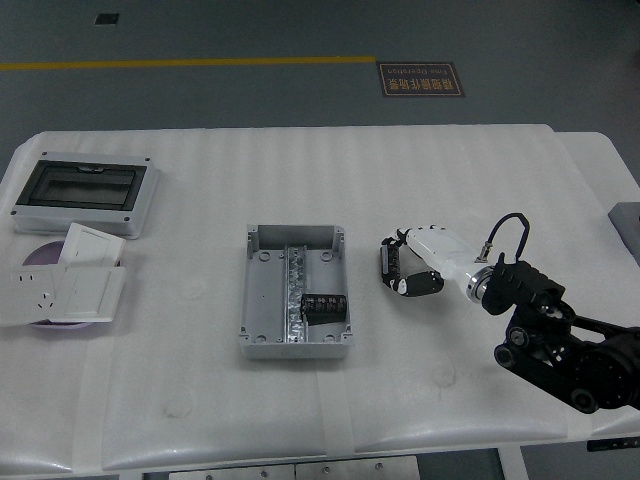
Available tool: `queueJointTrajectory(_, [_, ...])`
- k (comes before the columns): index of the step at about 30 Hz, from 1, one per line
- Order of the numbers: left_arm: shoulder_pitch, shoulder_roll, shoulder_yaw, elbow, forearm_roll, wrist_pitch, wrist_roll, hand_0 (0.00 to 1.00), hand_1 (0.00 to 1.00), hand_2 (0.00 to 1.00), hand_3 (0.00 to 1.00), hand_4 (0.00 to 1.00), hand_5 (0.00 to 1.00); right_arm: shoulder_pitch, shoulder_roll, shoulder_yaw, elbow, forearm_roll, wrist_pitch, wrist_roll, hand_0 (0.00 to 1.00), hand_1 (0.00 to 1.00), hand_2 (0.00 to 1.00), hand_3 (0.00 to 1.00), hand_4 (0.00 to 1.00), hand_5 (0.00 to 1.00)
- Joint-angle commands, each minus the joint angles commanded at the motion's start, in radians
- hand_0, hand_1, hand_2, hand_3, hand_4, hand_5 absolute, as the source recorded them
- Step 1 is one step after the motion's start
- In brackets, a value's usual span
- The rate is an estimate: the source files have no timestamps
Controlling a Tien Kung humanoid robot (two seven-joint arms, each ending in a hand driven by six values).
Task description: Pick up the battery,place it into the box
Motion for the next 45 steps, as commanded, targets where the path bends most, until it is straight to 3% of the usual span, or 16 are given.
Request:
queueJointTrajectory(9, [0.000,-0.001,0.002,0.000,-0.001,0.003,-0.002,0.651,0.653,0.571,0.592,0.609,0.003,-0.004,-0.008,0.014,0.012,-0.006,-0.031,0.004,0.845,0.719,0.635,0.681,0.516,0.183])
queueJointTrajectory(12, [0.001,-0.001,0.001,0.000,0.000,0.003,-0.003,0.651,0.653,0.571,0.592,0.609,0.003,-0.013,-0.014,0.051,0.045,0.000,-0.038,0.003,0.845,0.719,0.635,0.681,0.516,0.183])
queueJointTrajectory(13, [0.001,-0.001,0.000,0.000,0.001,0.003,-0.003,0.651,0.653,0.572,0.592,0.610,0.003,-0.017,-0.016,0.068,0.062,0.011,-0.040,0.003,0.825,0.707,0.624,0.677,0.441,0.150])
queueJointTrajectory(16, [0.003,-0.001,-0.004,0.000,0.006,0.002,-0.002,0.651,0.653,0.572,0.592,0.610,0.003,-0.031,-0.014,0.125,0.121,0.059,-0.051,0.013,0.825,0.707,0.624,0.677,0.441,0.150])
queueJointTrajectory(23, [0.006,-0.001,-0.014,0.000,0.017,-0.001,0.001,0.651,0.653,0.571,0.591,0.610,0.004,-0.060,0.033,0.172,0.252,0.203,-0.099,0.062,0.812,0.701,0.619,0.676,0.436,0.153])
queueJointTrajectory(27, [0.006,-0.001,-0.012,0.000,0.022,0.000,-0.002,0.651,0.652,0.571,0.591,0.612,0.006,-0.065,0.075,0.138,0.256,0.266,-0.102,0.072,0.798,0.700,0.620,0.676,0.454,0.165])
queueJointTrajectory(31, [0.007,-0.001,-0.011,0.000,0.036,0.003,-0.008,0.651,0.652,0.571,0.591,0.612,0.006,-0.075,0.103,0.113,0.235,0.238,-0.094,0.054,0.798,0.700,0.620,0.676,0.454,0.165])
queueJointTrajectory(32, [0.008,-0.001,-0.012,0.000,0.038,0.003,-0.008,0.651,0.652,0.571,0.592,0.613,0.005,-0.077,0.107,0.109,0.231,0.223,-0.091,0.047,0.834,0.738,0.704,0.774,0.508,0.222])
queueJointTrajectory(37, [0.009,0.000,-0.015,0.000,0.040,-0.001,-0.005,0.651,0.652,0.571,0.592,0.613,0.005,-0.078,0.111,0.093,0.215,0.182,-0.079,0.027,0.834,0.738,0.704,0.774,0.508,0.222])
queueJointTrajectory(38, [0.009,0.000,-0.015,0.000,0.040,-0.001,-0.005,0.652,0.652,0.571,0.591,0.613,0.006,-0.078,0.110,0.091,0.213,0.179,-0.078,0.025,0.991,0.928,0.892,0.987,0.699,0.290])
queueJointTrajectory(43, [0.009,0.000,-0.015,0.000,0.040,-0.003,-0.002,0.652,0.652,0.571,0.591,0.613,0.006,-0.078,0.109,0.084,0.203,0.176,-0.070,0.017,0.991,0.928,0.892,0.987,0.699,0.290])
queueJointTrajectory(44, [0.009,0.000,-0.016,0.000,0.040,-0.004,-0.002,0.652,0.652,0.571,0.592,0.613,0.005,-0.078,0.109,0.083,0.201,0.177,-0.067,0.015,0.998,0.998,0.998,0.998,0.786,0.285])
queueJointTrajectory(45, [0.009,0.000,-0.016,0.000,0.040,-0.005,-0.001,0.652,0.652,0.571,0.592,0.613,0.005,-0.079,0.110,0.082,0.198,0.177,-0.064,0.014,0.998,0.998,0.998,0.998,0.786,0.285])
